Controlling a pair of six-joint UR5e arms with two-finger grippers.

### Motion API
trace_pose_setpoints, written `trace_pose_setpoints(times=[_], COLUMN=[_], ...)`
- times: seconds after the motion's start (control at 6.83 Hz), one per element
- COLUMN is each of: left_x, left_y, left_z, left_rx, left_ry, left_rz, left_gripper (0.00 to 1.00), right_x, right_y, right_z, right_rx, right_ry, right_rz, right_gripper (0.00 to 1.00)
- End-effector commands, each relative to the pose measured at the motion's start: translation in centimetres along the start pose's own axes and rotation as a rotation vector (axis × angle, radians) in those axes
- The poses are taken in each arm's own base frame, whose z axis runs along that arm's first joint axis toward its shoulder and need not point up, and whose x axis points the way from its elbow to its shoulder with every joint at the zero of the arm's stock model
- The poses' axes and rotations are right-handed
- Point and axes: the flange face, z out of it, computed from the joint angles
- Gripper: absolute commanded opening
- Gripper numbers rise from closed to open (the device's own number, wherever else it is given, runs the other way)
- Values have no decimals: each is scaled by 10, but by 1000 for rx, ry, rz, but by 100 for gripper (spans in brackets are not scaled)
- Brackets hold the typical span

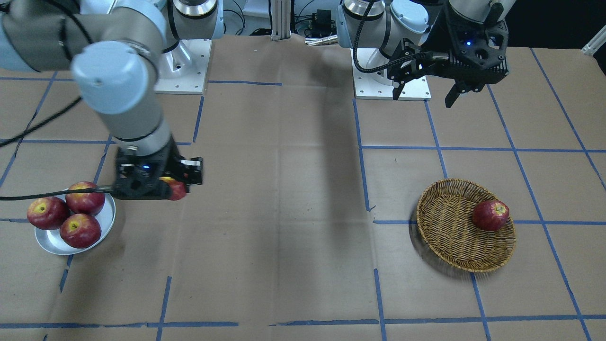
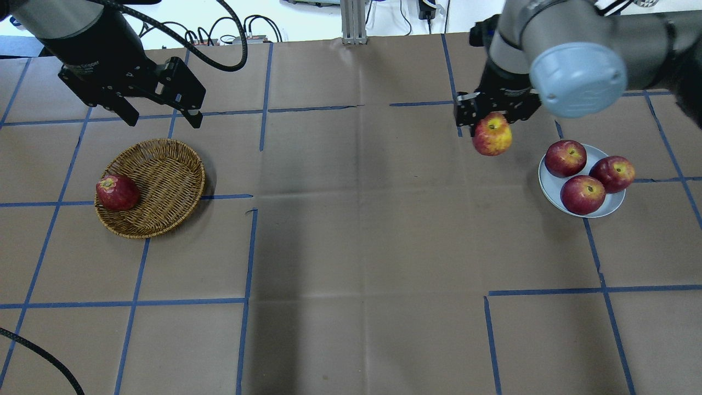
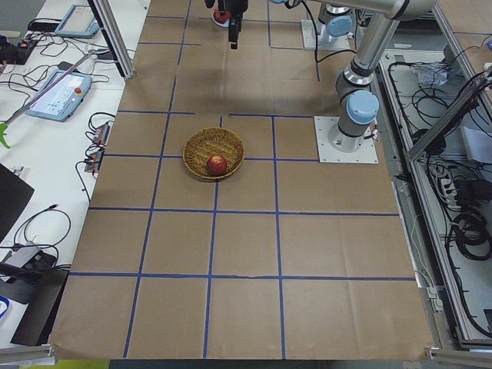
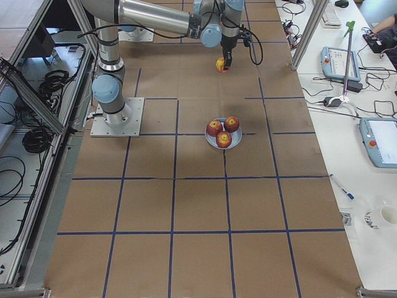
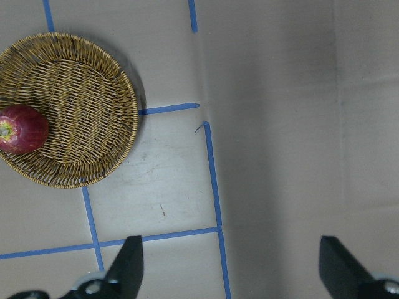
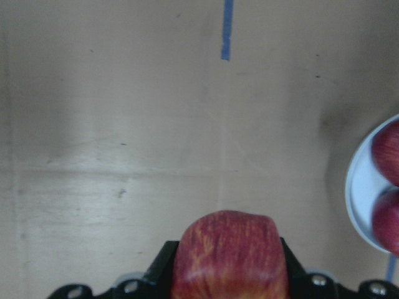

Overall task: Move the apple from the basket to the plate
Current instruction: 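Carry the apple with the right gripper onto the white plate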

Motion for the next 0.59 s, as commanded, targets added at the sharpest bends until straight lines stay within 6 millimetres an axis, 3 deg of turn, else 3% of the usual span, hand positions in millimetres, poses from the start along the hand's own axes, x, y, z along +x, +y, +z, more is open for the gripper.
trace_pose_setpoints(times=[0.0,0.15,0.44], left_x=[0,0,0], left_y=[0,0,0], left_z=[0,0,1], left_rx=[-3,-3,-6], left_ry=[1,1,1], left_rz=[0,0,0], left_gripper=[99,99,99], right_x=[135,175,220], right_y=[14,28,47], right_z=[-1,18,54], right_rx=[-23,-49,-38], right_ry=[-17,-46,-55], right_rz=[-119,-132,-150], right_gripper=[29,29,27])
